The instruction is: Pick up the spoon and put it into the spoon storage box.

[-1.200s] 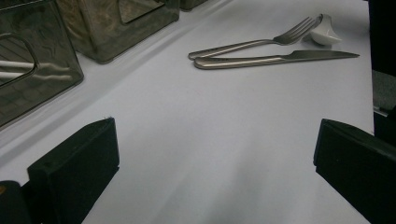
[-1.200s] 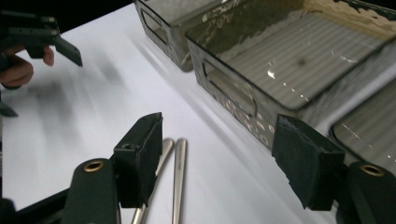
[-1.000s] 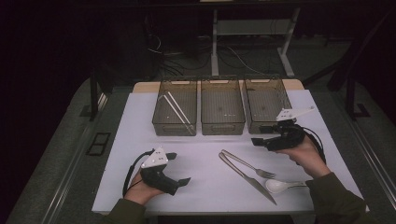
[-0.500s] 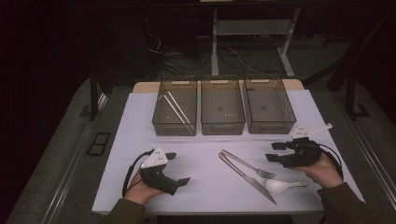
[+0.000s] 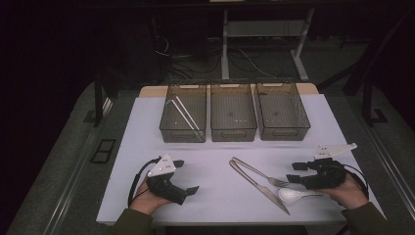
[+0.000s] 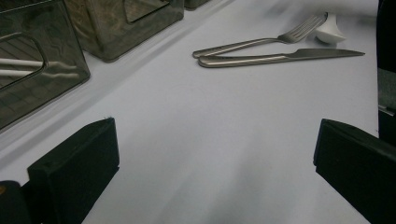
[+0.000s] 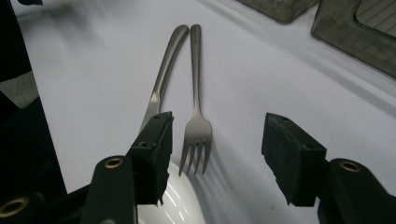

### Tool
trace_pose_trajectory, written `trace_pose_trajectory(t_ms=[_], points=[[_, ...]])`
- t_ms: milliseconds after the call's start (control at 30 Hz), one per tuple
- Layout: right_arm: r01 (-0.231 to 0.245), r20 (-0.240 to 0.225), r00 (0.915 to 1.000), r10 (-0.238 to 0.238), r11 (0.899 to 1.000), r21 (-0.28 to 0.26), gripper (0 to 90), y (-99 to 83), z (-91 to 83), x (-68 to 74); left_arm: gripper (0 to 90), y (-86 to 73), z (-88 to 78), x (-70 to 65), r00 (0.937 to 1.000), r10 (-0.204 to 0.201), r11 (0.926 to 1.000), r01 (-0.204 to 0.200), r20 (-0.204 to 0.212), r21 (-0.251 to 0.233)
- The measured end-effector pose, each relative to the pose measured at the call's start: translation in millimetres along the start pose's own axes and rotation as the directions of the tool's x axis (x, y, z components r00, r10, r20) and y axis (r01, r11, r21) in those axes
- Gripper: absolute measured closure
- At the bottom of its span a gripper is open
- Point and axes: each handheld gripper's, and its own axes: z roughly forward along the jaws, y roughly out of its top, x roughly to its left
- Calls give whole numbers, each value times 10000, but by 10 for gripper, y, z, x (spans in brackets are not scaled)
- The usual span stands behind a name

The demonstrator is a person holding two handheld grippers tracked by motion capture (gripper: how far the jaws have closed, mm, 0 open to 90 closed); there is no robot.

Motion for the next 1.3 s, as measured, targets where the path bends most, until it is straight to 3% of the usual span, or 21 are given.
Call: trace_pose_trajectory(t_ms=[300, 633, 1000, 1300], points=[[105, -58, 9999, -103, 9997, 214, 418, -153, 5, 29, 0, -6, 1, 7, 10000, -15, 10000, 15, -18, 10], [415, -231, 9989, -397, 9957, 826, 463, -245, 68, 82, 0, -5, -10, 9, 10000, -2, 10000, 2, -46, 27], [1103, -399, 9937, -1049, 9782, 1761, 506, -309, 175, 148, 0, -4, -11, 4, 10000, -51, 10000, 50, -48, -32], [1782, -736, 9833, -1663, 9617, 2082, 650, -311, 180, 203, 0, -2, -3, 1, 10000, 8, 10000, -8, -42, 48]])
